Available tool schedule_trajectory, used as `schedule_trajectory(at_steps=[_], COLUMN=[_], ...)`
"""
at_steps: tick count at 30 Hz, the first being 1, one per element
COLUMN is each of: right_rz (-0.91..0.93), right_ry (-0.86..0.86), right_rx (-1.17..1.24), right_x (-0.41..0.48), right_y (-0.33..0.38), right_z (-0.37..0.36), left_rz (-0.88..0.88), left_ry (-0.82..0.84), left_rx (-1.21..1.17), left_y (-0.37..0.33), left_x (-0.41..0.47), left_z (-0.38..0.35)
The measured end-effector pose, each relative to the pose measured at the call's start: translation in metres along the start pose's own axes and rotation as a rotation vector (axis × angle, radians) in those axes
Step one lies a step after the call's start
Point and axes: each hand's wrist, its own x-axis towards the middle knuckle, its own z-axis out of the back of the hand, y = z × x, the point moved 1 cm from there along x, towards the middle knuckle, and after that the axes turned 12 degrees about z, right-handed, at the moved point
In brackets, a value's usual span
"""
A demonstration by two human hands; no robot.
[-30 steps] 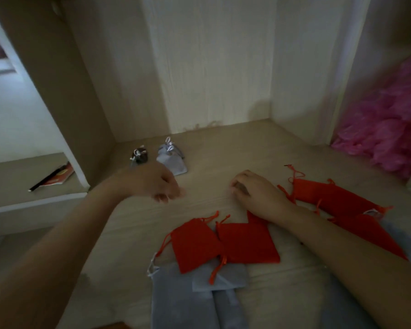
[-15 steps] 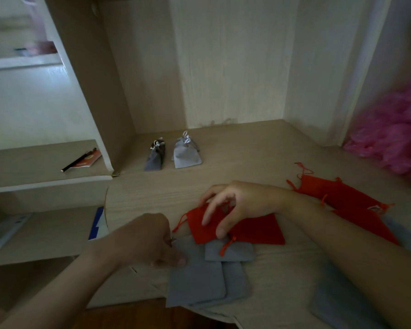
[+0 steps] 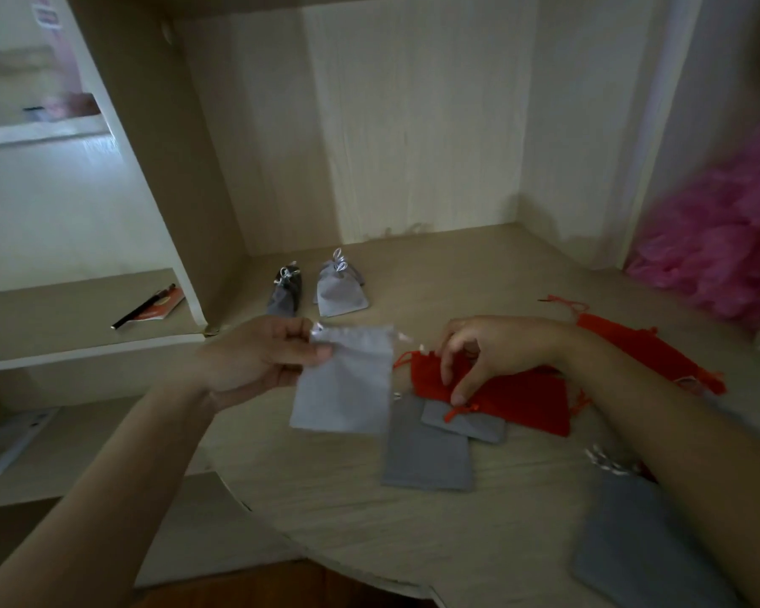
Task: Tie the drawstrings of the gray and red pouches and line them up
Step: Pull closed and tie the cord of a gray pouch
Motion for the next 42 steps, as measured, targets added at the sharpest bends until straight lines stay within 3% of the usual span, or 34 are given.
schedule_trajectory(at_steps=[4,8,12,15,21,28,35,42], right_rz=[-0.041,0.019,0.022,-0.024,-0.017,0.042,-0.05,-0.135], right_ry=[-0.401,-0.553,-0.808,-0.967,-1.028,-0.998,-1.003,-1.037], right_rx=[0.401,0.861,0.949,0.815,0.885,1.051,0.824,0.515], right_x=[-0.004,-0.001,0.008,0.006,0.008,0.007,0.01,0.008], right_y=[-0.005,-0.003,-0.008,-0.013,-0.018,-0.022,-0.029,-0.036], right_z=[0.006,0.006,0.006,0.009,0.009,0.005,-0.001,0.004], left_rz=[-0.144,-0.268,-0.282,-0.278,-0.345,-0.287,-0.391,-0.525], left_ry=[-0.102,-0.311,-0.335,-0.32,-0.25,-0.217,-0.239,-0.357], left_rx=[-0.16,-0.109,-0.078,-0.159,-0.443,-0.737,-0.845,-1.131], left_y=[-0.009,-0.016,-0.023,-0.026,-0.021,-0.016,-0.009,-0.007], left_x=[0.023,0.052,0.075,0.085,0.097,0.101,0.104,0.099], left_z=[-0.016,-0.044,-0.064,-0.074,-0.081,-0.066,-0.042,-0.015])
